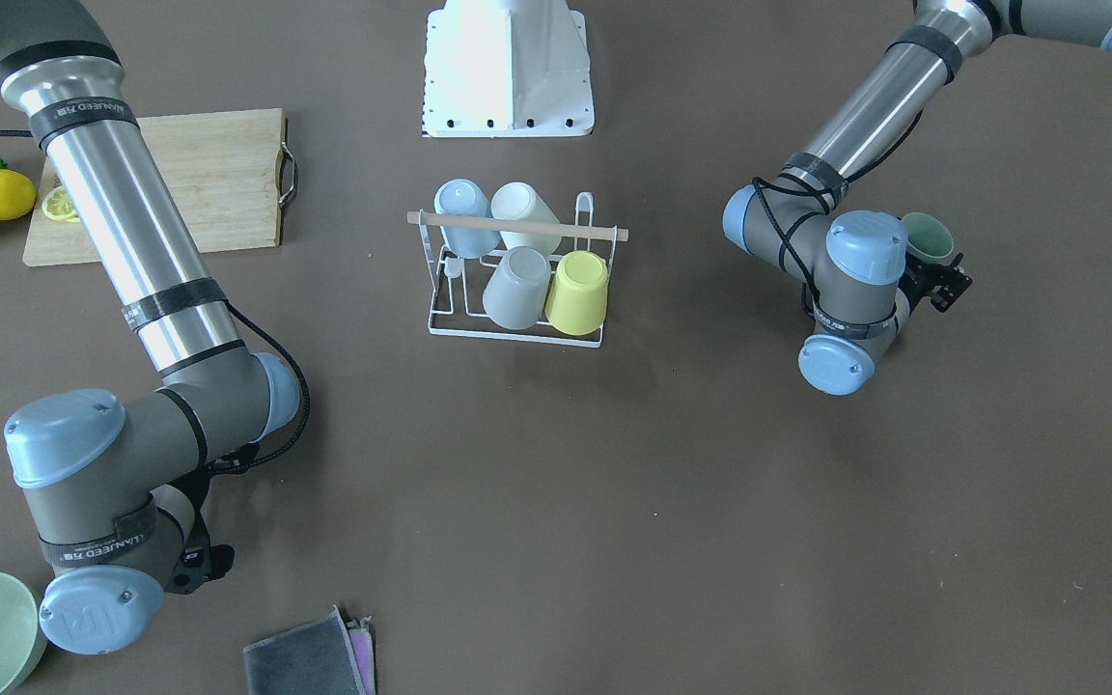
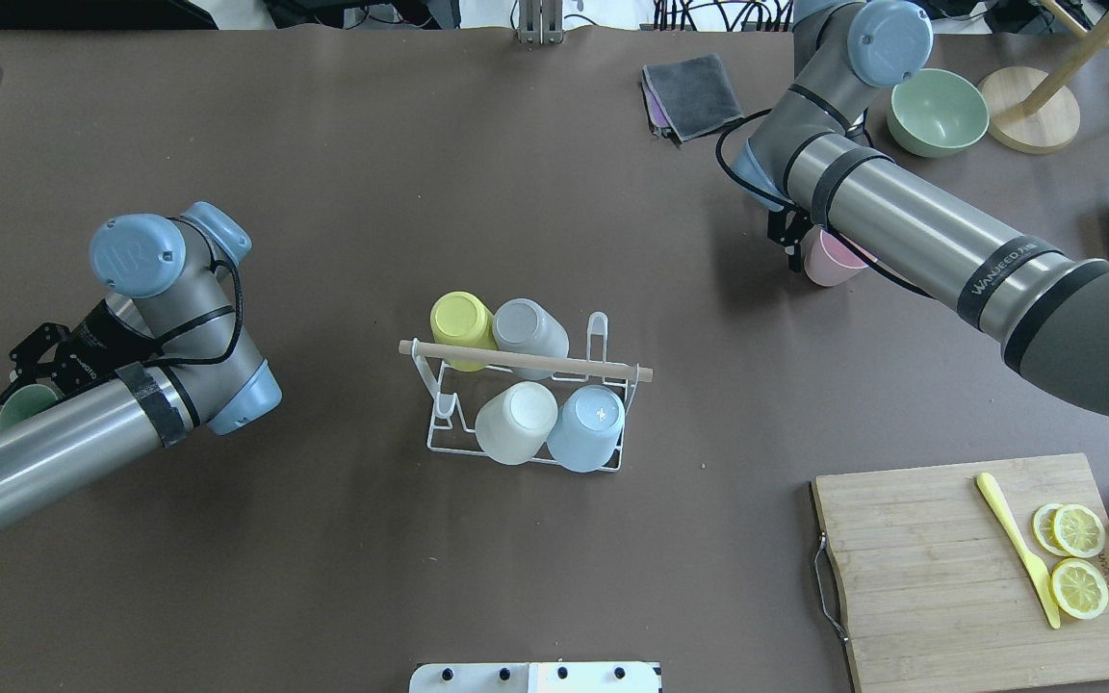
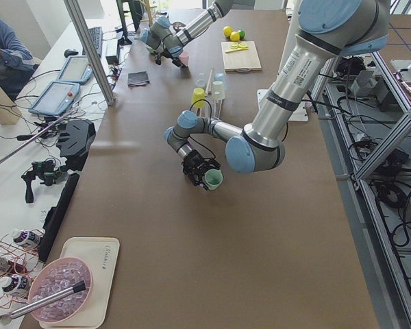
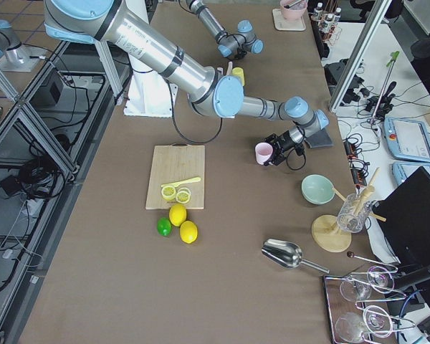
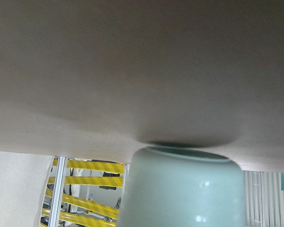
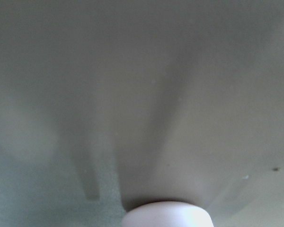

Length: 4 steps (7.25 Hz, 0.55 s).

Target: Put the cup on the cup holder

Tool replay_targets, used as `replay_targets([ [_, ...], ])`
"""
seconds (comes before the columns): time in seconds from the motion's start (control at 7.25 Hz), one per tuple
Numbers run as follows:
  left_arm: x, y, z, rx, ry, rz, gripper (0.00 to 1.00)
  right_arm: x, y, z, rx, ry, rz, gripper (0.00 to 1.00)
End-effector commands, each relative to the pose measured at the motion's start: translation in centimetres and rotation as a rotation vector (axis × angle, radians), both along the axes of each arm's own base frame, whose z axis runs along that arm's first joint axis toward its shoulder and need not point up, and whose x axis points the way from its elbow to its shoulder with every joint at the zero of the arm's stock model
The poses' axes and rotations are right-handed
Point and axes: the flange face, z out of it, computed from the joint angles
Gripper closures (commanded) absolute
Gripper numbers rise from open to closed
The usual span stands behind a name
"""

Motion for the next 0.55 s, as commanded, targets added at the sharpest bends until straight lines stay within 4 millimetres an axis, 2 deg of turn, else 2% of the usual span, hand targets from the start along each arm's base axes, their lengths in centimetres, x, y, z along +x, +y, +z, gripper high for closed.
replay_targets([
  [0.0,0.0,-0.1,-0.1,0.000,0.008,-0.002,0.03,-0.3,0.2,-0.1,0.001,0.000,-0.005,0.69],
  [0.14,0.1,0.0,-0.1,-0.002,0.008,-0.002,0.05,-0.3,0.0,-0.4,0.001,0.004,-0.004,1.00],
  [0.41,0.0,0.0,0.0,-0.005,0.007,-0.003,0.09,0.0,-0.8,-3.1,-0.004,0.014,0.000,1.00],
])
